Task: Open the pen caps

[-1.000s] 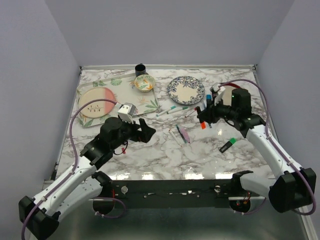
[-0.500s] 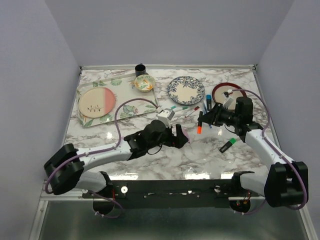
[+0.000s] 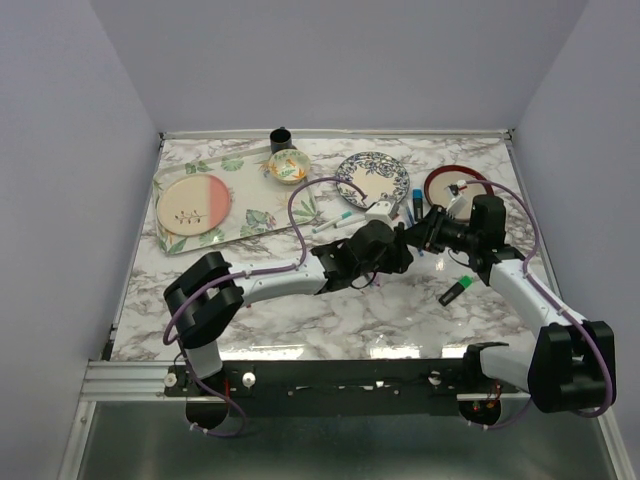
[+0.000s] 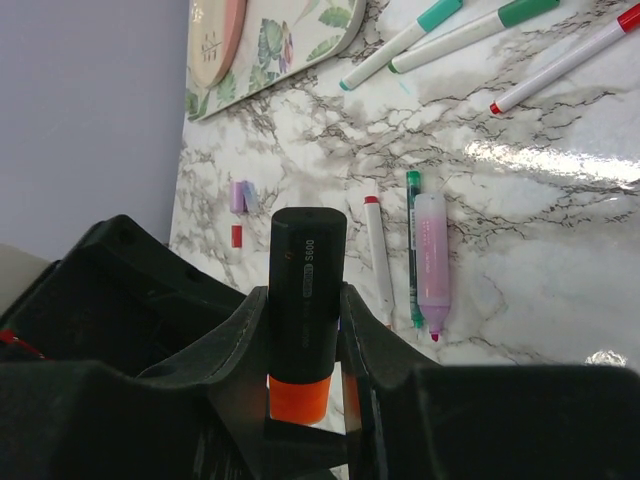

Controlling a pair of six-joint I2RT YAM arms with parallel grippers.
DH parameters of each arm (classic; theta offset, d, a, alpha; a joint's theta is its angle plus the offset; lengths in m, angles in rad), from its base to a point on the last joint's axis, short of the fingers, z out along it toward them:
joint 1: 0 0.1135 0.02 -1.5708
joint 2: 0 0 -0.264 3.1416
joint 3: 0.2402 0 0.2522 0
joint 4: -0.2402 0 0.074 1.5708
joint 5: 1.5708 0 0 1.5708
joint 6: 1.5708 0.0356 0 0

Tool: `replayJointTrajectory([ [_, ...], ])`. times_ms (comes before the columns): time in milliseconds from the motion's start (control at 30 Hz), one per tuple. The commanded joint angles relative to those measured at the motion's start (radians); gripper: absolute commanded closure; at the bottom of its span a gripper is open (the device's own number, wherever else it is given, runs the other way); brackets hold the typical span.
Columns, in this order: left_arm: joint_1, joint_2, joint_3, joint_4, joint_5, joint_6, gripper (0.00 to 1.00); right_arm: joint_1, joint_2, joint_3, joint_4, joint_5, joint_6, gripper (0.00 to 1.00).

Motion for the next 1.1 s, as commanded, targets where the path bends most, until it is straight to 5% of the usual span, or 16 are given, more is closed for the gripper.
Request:
replayJointTrajectory([
  [0, -0.029, 0.040, 0.067, -0.181, -0.133, -0.008, 0.47, -0.003, -0.017, 0.000, 0.021, -0.002, 0.018, 0.99],
  [200, -0.049, 0.046, 0.090, -0.249, -0.161, 0.012, 0.48, -0.007, -0.017, 0.000, 0.020, 0.037, 0.016, 0.99],
  [367, -0.052, 0.047, 0.095, -0.258, -0.181, 0.029, 0.73, -0.012, -0.014, 0.000, 0.015, 0.040, 0.013, 0.99],
  [533, -0.052, 0.046, 0.104, -0.258, -0.181, 0.041, 0.77, -0.014, -0.014, -0.001, 0.018, 0.037, 0.015, 0.99],
  [700, -0.052, 0.030, 0.072, -0.224, -0.135, 0.069, 1.00, -0.030, -0.018, 0.000, 0.017, 0.049, 0.015, 0.99],
  [1067, -0.168, -0.117, -0.229, -0.103, -0.012, 0.052, 1.00, -0.288, -0.051, -0.047, 0.044, 0.031, 0.082, 1.00],
])
